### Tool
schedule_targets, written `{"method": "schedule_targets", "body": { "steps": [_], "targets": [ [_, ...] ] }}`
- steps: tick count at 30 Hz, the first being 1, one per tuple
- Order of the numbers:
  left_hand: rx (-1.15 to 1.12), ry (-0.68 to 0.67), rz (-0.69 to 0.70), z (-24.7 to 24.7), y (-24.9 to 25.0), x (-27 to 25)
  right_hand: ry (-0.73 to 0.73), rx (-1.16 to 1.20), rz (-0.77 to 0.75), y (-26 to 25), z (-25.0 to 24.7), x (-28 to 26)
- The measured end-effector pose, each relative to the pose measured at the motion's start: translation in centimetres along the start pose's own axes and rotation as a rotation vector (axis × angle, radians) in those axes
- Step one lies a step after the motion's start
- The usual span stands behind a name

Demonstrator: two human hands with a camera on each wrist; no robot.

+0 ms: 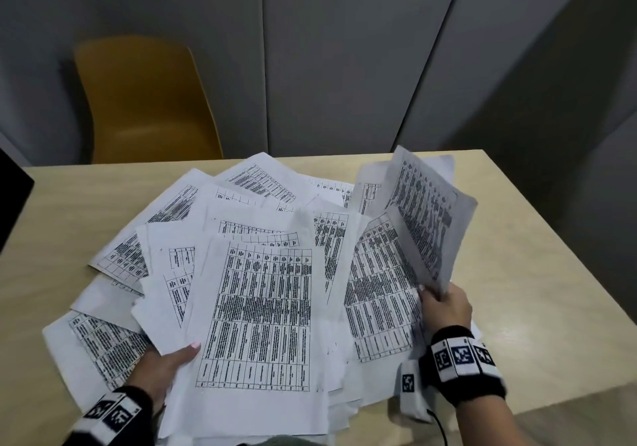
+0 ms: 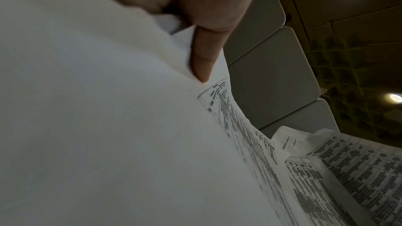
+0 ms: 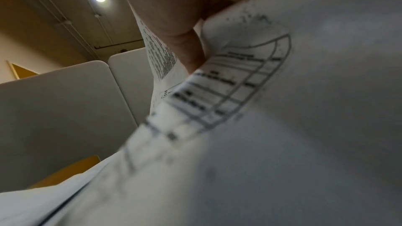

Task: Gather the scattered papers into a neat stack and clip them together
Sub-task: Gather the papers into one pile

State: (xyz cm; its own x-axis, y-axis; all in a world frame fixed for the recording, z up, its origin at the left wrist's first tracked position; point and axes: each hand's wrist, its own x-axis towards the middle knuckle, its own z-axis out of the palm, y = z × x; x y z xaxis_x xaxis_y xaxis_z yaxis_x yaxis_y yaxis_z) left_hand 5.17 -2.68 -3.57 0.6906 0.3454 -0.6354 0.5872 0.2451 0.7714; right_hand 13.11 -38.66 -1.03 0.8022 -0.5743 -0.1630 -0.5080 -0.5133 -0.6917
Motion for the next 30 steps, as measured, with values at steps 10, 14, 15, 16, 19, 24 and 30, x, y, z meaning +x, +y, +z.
{"method": "schedule_targets", "body": {
  "steps": [10,14,15,16,19,24,30],
  "targets": [
    [0.030,0.051,-0.005,-0.4,-0.8,1.2,0.277,0.093,-0.271,-2.3,-3.6,-0.2],
    [0.015,0.056,-0.004,-1.2,-2.0,3.2,0.465,0.256,-0.470,-5.6,-4.3,-1.1],
    [0.025,0.057,-0.005,-1.3,-2.2,3.4,0.484,0.298,-0.487,-6.2,-4.2,-1.1],
    [0.028,0.062,-0.006,-1.3,-2.2,3.6,0.481,0.337,-0.485,-6.7,-3.8,-1.1],
    [0.026,0.049,0.002,-1.4,-2.3,3.9,0.281,0.428,-0.420,-7.5,-0.9,-1.3],
    [0.020,0.048,0.019,-1.5,-2.5,4.0,-0.166,0.166,-0.315,-5.6,5.1,-5.0],
    [0.095,0.023,0.116,-1.4,-3.0,4.0,-0.470,0.045,-0.210,-2.5,9.2,-7.5]
  ]
}}
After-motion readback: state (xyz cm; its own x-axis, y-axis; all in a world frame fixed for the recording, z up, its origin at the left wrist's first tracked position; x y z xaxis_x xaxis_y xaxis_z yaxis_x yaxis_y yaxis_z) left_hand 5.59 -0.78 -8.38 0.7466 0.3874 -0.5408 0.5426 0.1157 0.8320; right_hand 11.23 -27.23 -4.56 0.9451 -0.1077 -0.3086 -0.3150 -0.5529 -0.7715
